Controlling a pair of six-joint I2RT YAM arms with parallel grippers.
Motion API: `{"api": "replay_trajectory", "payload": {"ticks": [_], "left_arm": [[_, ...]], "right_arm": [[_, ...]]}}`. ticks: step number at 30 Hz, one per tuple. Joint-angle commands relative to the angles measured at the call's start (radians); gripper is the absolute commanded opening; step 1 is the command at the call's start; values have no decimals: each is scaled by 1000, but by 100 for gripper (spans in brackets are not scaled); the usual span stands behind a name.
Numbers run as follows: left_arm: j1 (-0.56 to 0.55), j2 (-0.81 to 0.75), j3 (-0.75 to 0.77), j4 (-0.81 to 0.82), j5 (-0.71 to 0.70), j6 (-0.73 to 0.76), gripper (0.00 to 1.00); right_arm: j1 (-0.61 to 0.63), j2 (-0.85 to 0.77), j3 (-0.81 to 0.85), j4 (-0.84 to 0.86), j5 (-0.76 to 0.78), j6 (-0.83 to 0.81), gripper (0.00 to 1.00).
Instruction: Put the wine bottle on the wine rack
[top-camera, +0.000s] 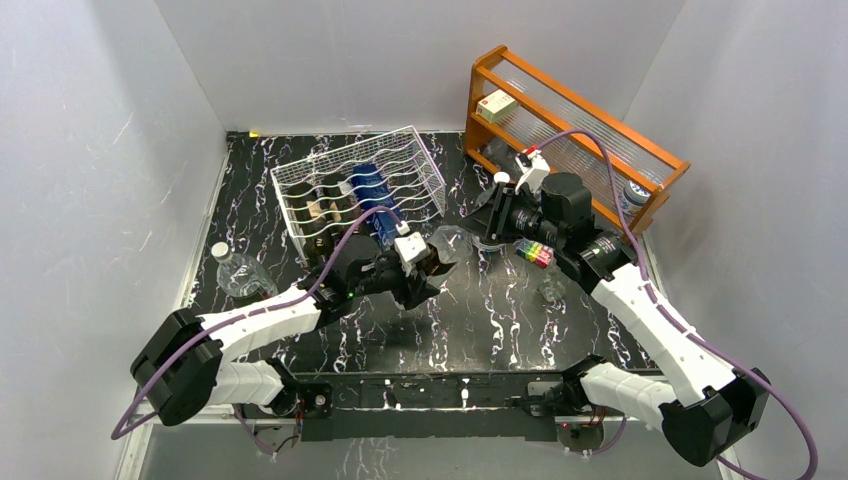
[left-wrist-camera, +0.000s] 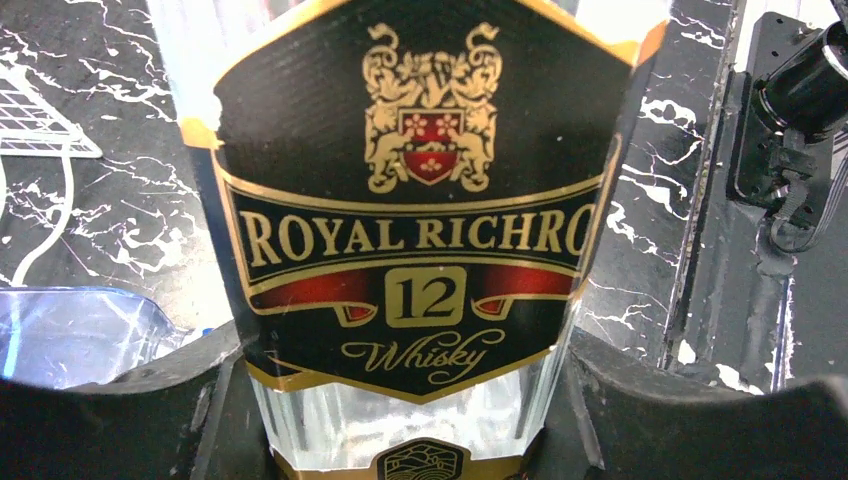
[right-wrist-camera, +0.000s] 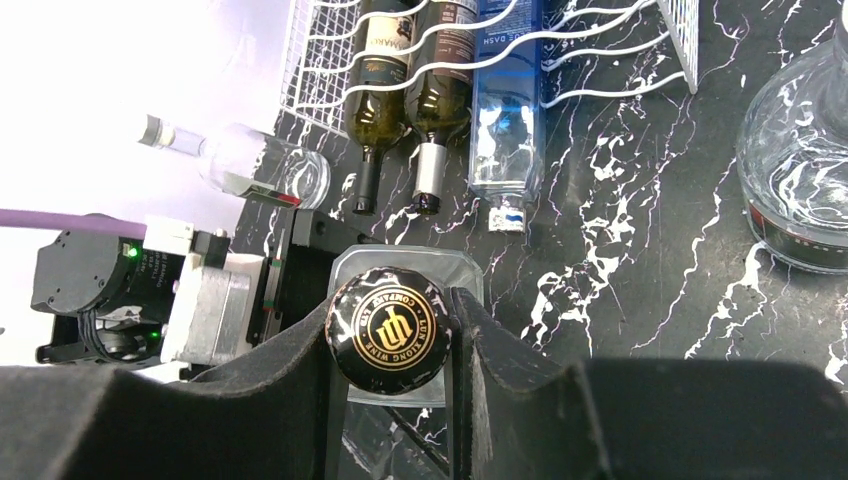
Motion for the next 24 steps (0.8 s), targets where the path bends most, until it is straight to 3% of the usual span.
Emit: {"api": "replay_trajectory", "payload": {"ticks": [1,3,5,6,11,18,24], "left_arm": [[0,-32,22,61,26,26,43],[0,-39,26,57,21,39,31],[0,-42,35,38,19,60,6],[0,-43,45,28,9,66,0],[0,-72,51,12,-13,125,0],[0,-184,61,16,-150,303,0],[-1,-263,58,58,-214,542,0]], "right_arm": [[3,-46,58,195,-102,68,0],[2,-44,57,198,-114,64,0],[2,-44,58,198,-126,57,0],[3,-43,58,198,-130,52,0],[3,-44,66,169,-131,12,1],[3,-50,87,68,-125,-101,55],[2,-22,156,-60,-177,-225,72]]}}
